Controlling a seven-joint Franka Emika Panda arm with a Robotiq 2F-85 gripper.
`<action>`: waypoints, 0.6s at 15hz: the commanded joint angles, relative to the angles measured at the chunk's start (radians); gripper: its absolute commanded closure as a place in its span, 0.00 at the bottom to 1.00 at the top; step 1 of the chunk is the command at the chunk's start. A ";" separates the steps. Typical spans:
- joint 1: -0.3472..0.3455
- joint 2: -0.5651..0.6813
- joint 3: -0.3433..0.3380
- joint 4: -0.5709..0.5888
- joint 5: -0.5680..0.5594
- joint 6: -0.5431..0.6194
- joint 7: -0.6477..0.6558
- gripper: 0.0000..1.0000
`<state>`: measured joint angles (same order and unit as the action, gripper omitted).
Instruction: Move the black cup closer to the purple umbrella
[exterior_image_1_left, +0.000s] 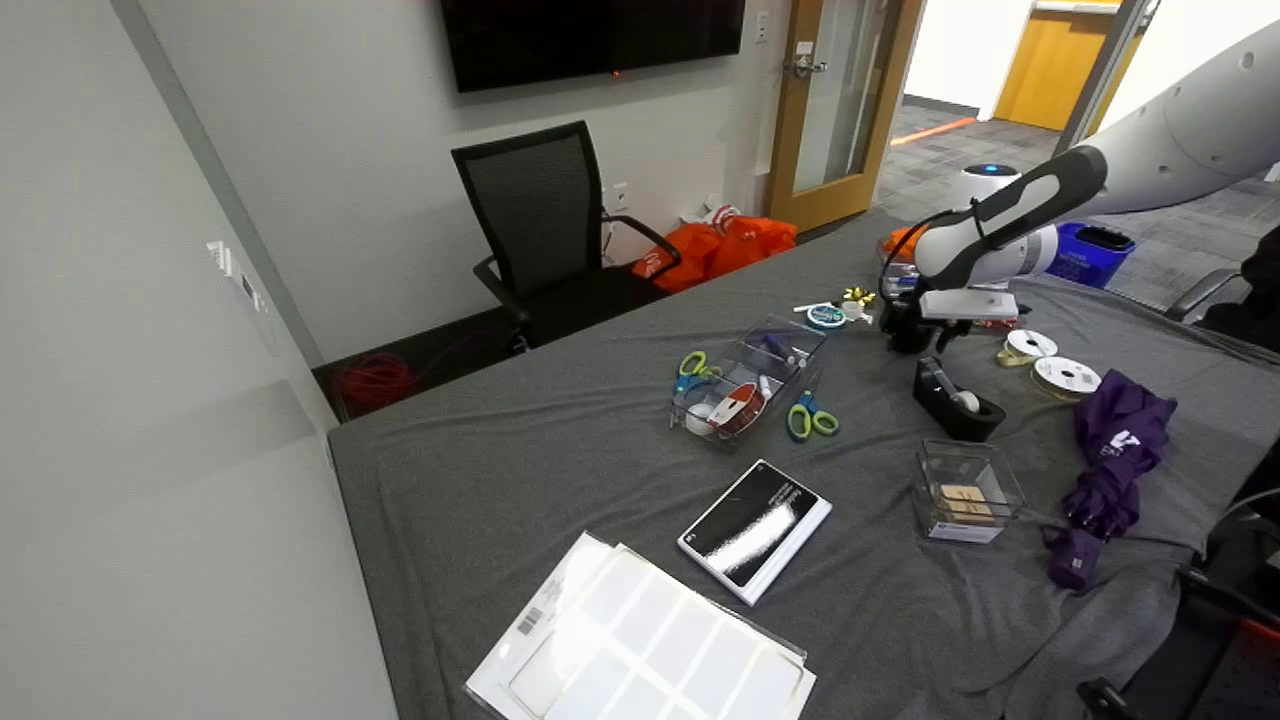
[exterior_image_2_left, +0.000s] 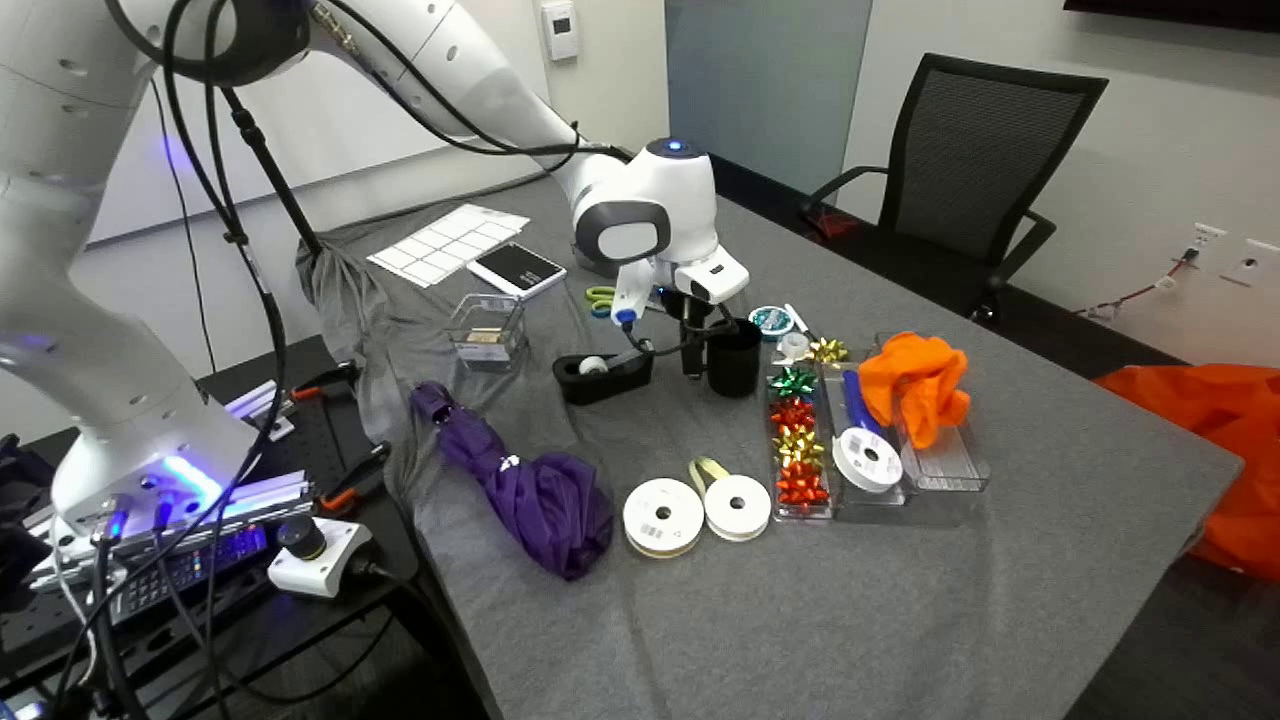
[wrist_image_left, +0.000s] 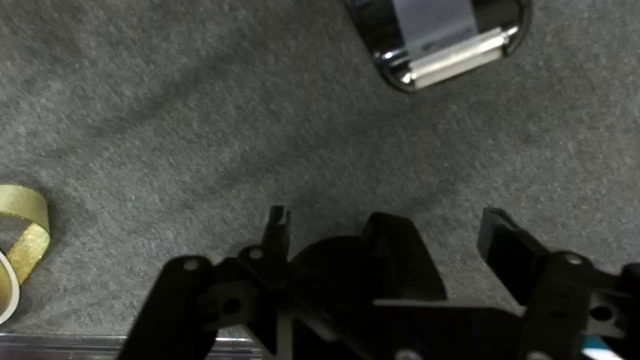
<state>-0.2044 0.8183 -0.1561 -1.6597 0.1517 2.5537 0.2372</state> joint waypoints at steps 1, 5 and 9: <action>-0.039 -0.040 0.043 -0.060 0.040 0.022 -0.068 0.31; -0.052 -0.041 0.054 -0.064 0.060 0.023 -0.084 0.60; -0.052 -0.040 0.051 -0.064 0.066 0.027 -0.081 0.88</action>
<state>-0.2328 0.8161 -0.1287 -1.6726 0.1918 2.5570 0.1947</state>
